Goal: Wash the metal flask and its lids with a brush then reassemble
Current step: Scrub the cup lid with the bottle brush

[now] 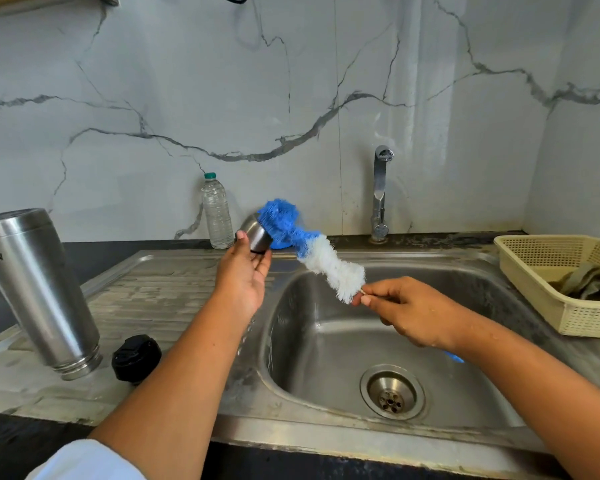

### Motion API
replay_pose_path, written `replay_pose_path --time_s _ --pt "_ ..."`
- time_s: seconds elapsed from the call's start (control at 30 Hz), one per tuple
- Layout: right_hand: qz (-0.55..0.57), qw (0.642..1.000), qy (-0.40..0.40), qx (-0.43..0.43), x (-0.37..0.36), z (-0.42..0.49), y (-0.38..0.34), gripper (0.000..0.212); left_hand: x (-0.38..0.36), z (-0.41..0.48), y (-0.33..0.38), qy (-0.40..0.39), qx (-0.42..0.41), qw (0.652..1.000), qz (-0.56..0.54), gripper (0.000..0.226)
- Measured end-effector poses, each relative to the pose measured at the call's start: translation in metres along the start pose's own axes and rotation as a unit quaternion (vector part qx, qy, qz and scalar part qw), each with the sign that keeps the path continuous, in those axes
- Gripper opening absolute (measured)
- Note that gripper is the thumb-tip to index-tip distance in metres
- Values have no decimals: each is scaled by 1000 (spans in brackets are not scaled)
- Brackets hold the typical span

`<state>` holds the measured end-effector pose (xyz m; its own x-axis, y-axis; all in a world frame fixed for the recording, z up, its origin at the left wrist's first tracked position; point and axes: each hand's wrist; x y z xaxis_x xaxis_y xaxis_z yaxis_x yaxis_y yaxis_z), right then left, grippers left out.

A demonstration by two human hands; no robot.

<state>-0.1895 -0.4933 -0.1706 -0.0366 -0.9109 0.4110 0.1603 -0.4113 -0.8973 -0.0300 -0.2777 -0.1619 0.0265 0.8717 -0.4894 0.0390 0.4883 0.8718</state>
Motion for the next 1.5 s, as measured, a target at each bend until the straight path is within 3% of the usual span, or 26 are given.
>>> replay_pose_path --time_s 0.17,0.37,0.5,0.73,0.93,1.03,1.17,1.4,1.5 --pt "-1 998 57 5 -4 6 1 21 -4 -7 -8 -89 9 990 112 27" --pt "-3 1000 -11 -1 -3 3 4 22 1 3 -5 -16 -17 997 72 23" --pt "-19 1000 20 12 -6 8 4 23 -2 -3 -9 -77 -8 988 137 25" --pt "34 999 2 0 -6 2 0 24 -3 0 -3 -22 8 999 -30 36" --pt "53 998 40 -7 -5 4 1 28 -2 7 0 -17 5 996 -91 44" --pt "26 998 59 -4 -4 5 3 29 -2 6 -1 -31 3 996 -87 42" --pt "65 994 85 -18 -7 8 3 29 -7 -2 -9 -100 9 995 3 38" --pt "59 996 49 -39 -5 3 0 31 3 6 2 -34 -13 997 -72 32" --pt "74 994 64 -49 -8 6 2 31 1 1 -3 -82 -1 996 -17 37"
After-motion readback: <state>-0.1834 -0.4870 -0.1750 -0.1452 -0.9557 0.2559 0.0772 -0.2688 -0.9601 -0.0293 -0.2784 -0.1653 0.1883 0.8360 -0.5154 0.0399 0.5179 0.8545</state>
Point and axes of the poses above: each hand's wrist, its own z-axis towards the middle knuckle, its own x-axis out of the back of the hand, y = z × x, and after that the axes turned 14 degrees about z, right-handed
